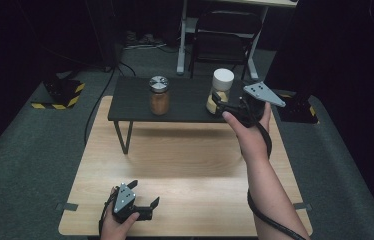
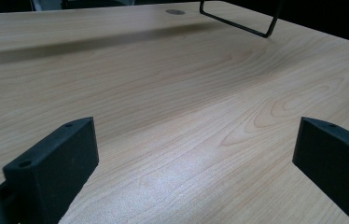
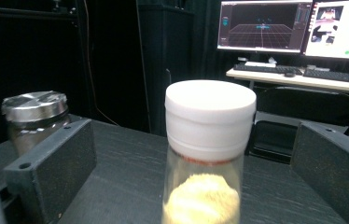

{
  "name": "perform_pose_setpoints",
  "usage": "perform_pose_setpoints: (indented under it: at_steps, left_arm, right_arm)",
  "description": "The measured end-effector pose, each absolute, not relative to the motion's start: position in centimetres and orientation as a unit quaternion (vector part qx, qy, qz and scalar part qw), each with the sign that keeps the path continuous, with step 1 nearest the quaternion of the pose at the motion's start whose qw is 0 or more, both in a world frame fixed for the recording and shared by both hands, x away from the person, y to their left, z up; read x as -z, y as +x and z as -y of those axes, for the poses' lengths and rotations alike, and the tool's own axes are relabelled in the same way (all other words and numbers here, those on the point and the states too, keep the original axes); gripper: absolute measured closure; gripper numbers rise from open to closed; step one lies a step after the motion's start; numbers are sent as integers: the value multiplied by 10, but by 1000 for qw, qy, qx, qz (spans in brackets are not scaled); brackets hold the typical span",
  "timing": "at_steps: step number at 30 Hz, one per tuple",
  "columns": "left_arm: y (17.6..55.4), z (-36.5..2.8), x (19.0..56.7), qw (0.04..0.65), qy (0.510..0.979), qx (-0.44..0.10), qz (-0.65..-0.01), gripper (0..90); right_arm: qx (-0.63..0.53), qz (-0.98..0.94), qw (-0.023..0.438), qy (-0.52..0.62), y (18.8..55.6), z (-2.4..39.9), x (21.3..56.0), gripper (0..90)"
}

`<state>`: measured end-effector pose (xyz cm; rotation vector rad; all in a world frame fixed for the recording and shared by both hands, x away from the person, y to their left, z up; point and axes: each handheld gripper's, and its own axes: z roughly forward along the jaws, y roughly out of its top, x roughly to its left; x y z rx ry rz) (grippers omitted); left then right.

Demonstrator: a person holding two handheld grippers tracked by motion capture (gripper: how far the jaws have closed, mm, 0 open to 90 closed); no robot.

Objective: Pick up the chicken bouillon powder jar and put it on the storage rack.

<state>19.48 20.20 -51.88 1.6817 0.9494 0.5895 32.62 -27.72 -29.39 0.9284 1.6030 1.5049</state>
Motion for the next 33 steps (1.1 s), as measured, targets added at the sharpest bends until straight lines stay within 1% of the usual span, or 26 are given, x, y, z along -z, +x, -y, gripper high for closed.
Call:
perform_pose_setpoints:
  at_steps: [7,17,33]
  left_arm:
    - [195,-202,519,532,705,-248,-398,5]
    - [195,-201,519,532,705,-248,-399,4]
    - [195,-201,519,533,706,-249,-395,5]
  right_arm:
    - [-601,-619,363,352,306,298,306,0]
    - [-608,-621,357,341,277,323,333,0]
    - [-613,-633,342,327,232,358,389,0]
